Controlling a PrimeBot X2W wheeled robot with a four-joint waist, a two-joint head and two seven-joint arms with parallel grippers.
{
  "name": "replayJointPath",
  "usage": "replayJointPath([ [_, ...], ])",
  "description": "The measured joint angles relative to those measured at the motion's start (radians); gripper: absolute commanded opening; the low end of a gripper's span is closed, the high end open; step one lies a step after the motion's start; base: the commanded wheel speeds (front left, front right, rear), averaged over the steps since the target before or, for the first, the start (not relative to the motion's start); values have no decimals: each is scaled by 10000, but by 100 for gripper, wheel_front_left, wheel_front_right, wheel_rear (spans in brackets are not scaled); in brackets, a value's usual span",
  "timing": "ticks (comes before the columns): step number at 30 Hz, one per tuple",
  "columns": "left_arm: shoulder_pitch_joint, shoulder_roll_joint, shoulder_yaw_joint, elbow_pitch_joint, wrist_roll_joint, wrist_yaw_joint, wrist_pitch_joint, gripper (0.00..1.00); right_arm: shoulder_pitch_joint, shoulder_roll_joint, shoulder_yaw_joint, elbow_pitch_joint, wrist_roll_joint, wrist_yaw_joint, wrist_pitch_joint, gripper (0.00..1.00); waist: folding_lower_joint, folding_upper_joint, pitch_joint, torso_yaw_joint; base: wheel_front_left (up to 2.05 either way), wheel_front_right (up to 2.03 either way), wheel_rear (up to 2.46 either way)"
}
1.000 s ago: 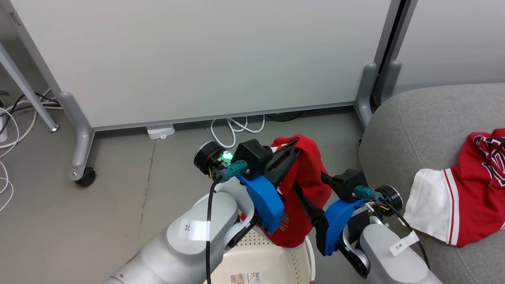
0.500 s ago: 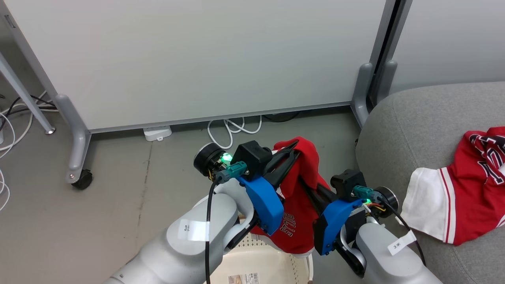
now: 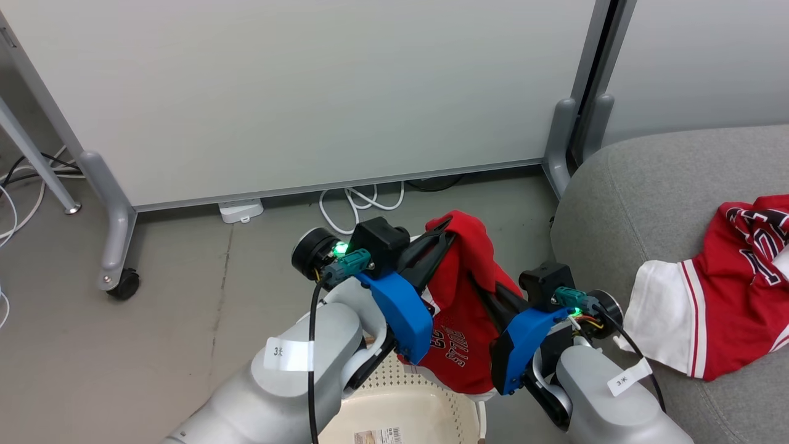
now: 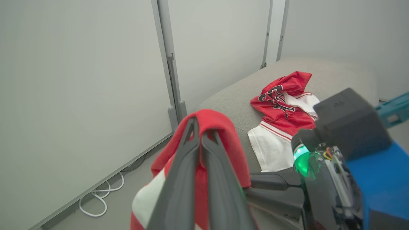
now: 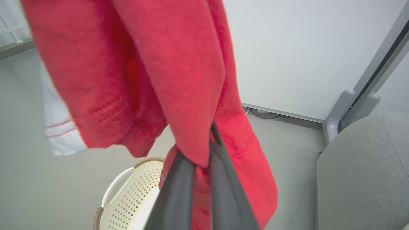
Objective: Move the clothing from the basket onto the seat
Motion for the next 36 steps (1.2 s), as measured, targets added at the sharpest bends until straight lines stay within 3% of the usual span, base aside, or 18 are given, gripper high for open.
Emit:
replayJointPath([
  [3,151,25,86,46,-113,29,-46,0,-13,0,31,58,40,0,-42,0,0,0,-4,-27,0,0,0],
  [4,225,36,117,54,-113,77,-75,27,-14,0,38,71,67,0,-69,0,0,0,-5,-35,0,0,0],
  [6,363,73,209,38,-111,176,-105,100,-19,2,61,84,100,0,-71,0,0,0,-10,-59,0,0,0],
  [11,1002,362,627,-282,115,376,-205,100,-118,4,48,38,159,0,-123,0,0,0,-20,-156,0,0,0],
  [22,3862,1235,3455,-2675,1595,686,-221,100,-161,-38,-196,-201,167,0,-159,0,0,0,70,-333,0,0,0],
  [30,5367,1220,5509,-3776,2907,713,-234,100,-128,-113,-458,-397,63,0,-161,0,-1,0,99,-344,0,0,0],
  [36,6038,932,6464,-4140,3572,447,-234,100,-86,-127,-602,-481,-15,0,-161,0,0,0,101,-352,0,0,0],
])
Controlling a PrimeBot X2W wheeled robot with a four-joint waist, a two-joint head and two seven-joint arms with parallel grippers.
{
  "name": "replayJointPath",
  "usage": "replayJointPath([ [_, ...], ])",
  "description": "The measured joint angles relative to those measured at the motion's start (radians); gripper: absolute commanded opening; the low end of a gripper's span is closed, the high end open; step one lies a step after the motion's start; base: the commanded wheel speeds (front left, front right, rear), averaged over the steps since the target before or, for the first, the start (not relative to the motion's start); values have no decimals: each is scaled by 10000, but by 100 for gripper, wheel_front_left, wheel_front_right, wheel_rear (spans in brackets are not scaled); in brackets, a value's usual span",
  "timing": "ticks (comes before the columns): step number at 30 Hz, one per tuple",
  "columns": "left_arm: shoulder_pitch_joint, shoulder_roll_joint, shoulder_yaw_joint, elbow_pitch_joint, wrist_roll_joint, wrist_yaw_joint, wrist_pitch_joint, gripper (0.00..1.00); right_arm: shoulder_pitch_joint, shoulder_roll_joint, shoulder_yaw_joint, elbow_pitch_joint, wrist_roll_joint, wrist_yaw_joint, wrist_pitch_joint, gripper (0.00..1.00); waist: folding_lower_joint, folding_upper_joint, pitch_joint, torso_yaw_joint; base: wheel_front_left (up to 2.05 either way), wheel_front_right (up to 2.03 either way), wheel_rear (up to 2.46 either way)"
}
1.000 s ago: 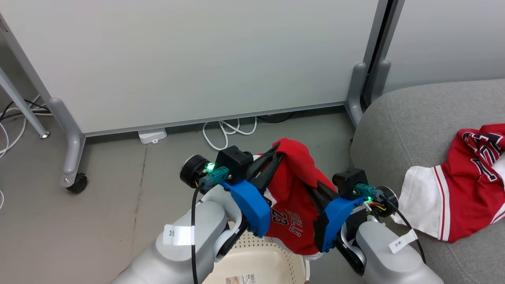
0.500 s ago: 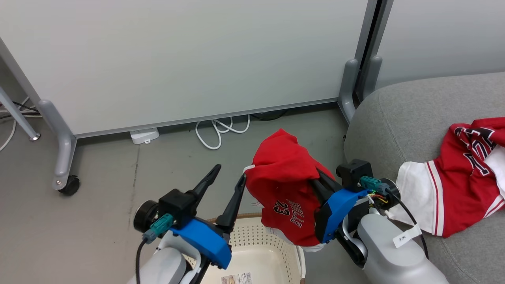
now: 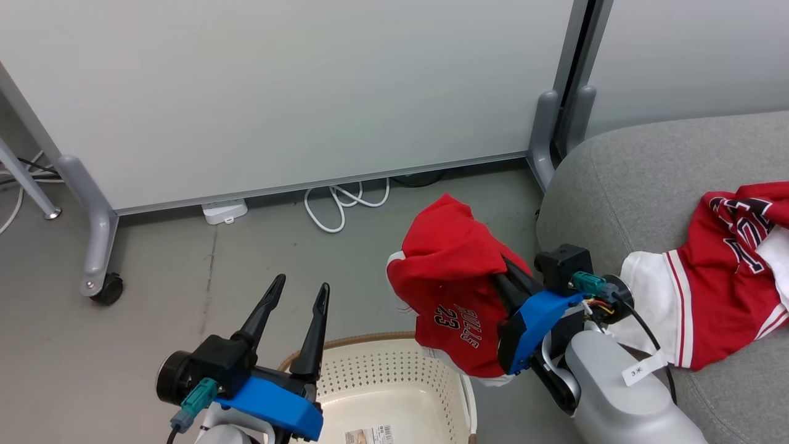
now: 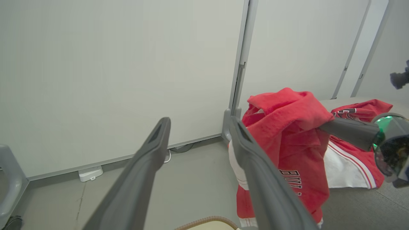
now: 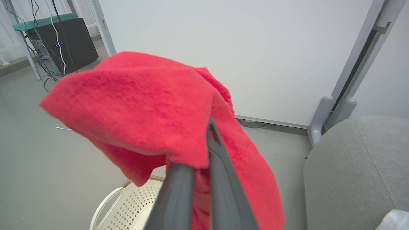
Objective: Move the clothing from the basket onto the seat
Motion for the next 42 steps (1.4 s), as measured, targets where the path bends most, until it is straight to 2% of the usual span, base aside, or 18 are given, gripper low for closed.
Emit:
replayJointPath([
  [9,248,-370,617,35,593,-336,0,100,75,-6,-81,-104,-84,0,0,0,0,0,76,-91,0,0,0],
  [17,249,-523,805,86,880,-433,0,100,74,-6,-182,-184,-102,0,-2,0,0,0,179,-670,0,0,0],
  [30,106,-604,619,-123,997,-454,0,100,98,-29,-326,-347,-161,0,-8,0,0,0,430,-2637,0,0,0],
  [42,-92,-366,431,-234,995,-481,0,100,307,6,-568,-573,-178,0,-8,0,0,0,773,-4463,0,0,0],
])
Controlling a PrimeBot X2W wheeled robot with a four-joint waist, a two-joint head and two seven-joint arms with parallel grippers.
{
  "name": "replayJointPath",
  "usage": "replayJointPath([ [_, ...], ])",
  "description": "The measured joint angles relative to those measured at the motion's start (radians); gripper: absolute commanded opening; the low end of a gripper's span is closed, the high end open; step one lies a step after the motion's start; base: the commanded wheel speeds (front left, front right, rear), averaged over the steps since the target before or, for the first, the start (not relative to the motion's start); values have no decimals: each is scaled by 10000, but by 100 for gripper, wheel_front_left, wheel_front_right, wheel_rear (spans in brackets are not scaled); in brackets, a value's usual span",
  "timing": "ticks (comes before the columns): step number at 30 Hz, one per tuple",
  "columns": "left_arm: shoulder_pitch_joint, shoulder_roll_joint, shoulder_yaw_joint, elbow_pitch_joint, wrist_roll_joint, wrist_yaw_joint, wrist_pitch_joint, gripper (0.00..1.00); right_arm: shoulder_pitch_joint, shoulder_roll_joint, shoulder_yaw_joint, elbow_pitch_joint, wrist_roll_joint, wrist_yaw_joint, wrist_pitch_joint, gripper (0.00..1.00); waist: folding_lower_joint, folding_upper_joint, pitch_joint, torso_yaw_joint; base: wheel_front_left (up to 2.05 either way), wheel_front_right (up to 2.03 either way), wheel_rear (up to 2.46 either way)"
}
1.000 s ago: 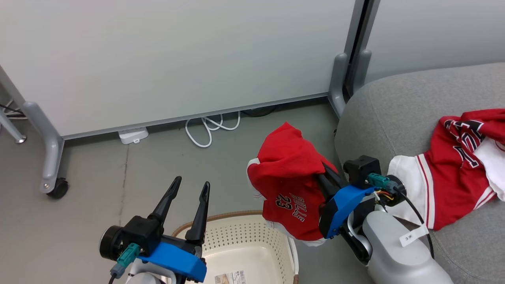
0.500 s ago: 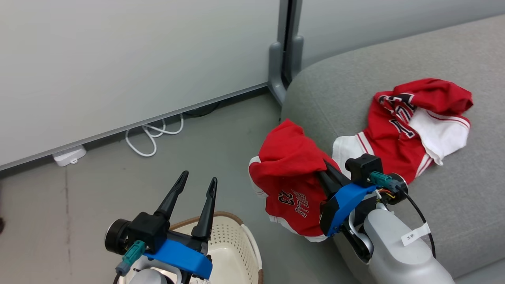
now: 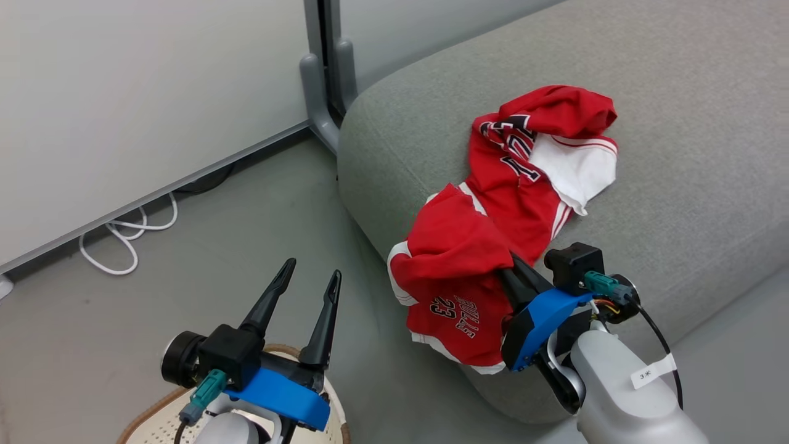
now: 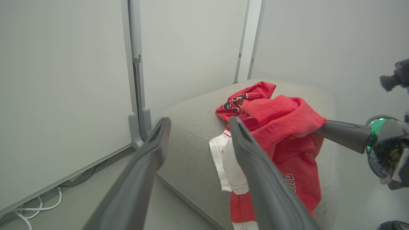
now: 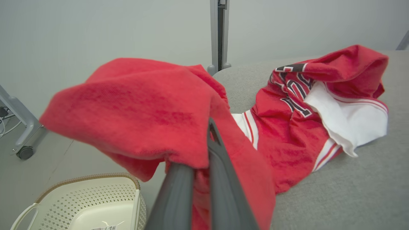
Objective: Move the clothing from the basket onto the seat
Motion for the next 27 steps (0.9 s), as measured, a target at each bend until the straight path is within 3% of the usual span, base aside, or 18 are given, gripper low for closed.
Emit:
replayJointPath([
  [6,-83,15,-96,25,-12,0,0,100,26,19,-21,-71,-15,0,-2,0,0,0,167,-478,0,0,0],
  [20,-191,115,-178,8,-69,0,0,100,-24,59,-169,-92,-25,0,0,0,0,0,363,-467,0,0,0],
  [27,-272,301,-104,-255,90,0,0,100,-1384,-447,-819,6,328,0,117,0,0,0,871,-314,0,0,0],
])
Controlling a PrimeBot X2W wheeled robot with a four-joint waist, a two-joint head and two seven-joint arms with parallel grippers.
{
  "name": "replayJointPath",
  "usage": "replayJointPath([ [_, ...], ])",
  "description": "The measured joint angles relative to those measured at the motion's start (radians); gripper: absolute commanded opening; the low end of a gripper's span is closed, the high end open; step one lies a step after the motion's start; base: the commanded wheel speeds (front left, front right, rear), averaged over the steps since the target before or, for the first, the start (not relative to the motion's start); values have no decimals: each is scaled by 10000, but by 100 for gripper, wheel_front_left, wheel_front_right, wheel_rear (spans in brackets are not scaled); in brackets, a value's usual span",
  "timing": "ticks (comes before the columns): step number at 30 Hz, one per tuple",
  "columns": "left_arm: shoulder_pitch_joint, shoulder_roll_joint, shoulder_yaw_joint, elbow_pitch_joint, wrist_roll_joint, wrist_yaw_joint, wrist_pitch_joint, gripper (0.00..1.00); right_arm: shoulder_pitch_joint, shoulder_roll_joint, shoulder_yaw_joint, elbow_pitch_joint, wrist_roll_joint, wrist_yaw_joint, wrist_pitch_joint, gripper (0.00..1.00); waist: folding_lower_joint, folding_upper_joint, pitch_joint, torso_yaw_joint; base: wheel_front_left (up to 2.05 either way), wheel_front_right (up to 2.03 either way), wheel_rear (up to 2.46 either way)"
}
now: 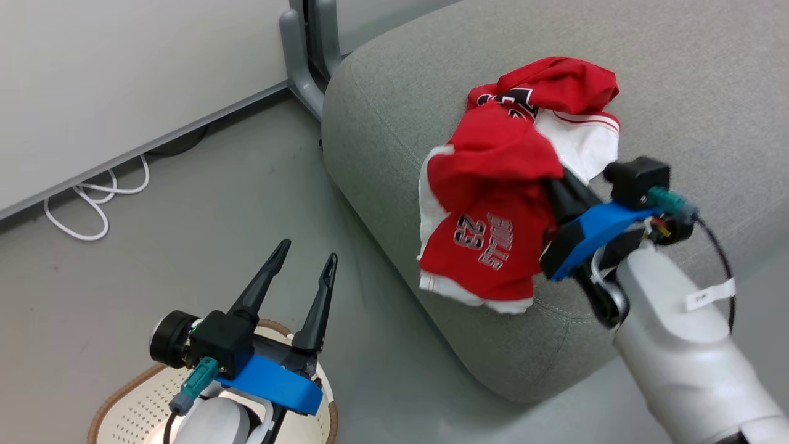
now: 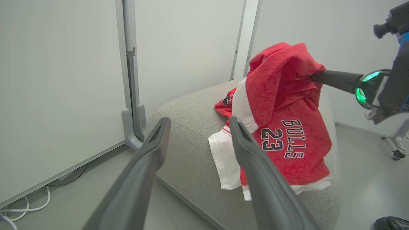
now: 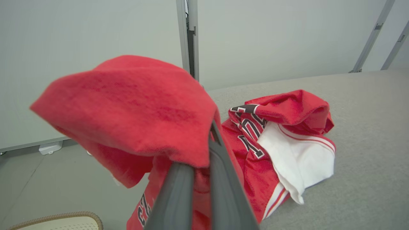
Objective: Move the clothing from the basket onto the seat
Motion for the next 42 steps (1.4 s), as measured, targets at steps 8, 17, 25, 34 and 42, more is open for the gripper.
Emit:
replayJointPath([
  [8,-546,500,-309,-420,194,0,0,100,-2015,-1354,-1001,46,405,0,282,0,1,0,1001,370,0,0,0],
  [17,-1587,1212,-702,-1028,399,0,67,100,-3472,-2947,-3116,128,96,0,12,0,1,0,2624,1160,0,0,0],
  [25,-2145,1530,-853,-1684,610,0,265,100,-3509,-2897,-4146,1068,-443,0,-92,0,2,0,4153,1656,0,0,0],
  [34,-2360,1670,-867,-1985,750,59,309,100,-3504,-2288,-4953,1904,-1131,0,-119,0,2,-1,5242,1916,0,0,0],
  [42,-2463,1626,-989,-1868,721,61,226,100,-3468,-2197,-5202,1684,-1662,0,-119,100,1,0,5146,1999,0,0,0],
])
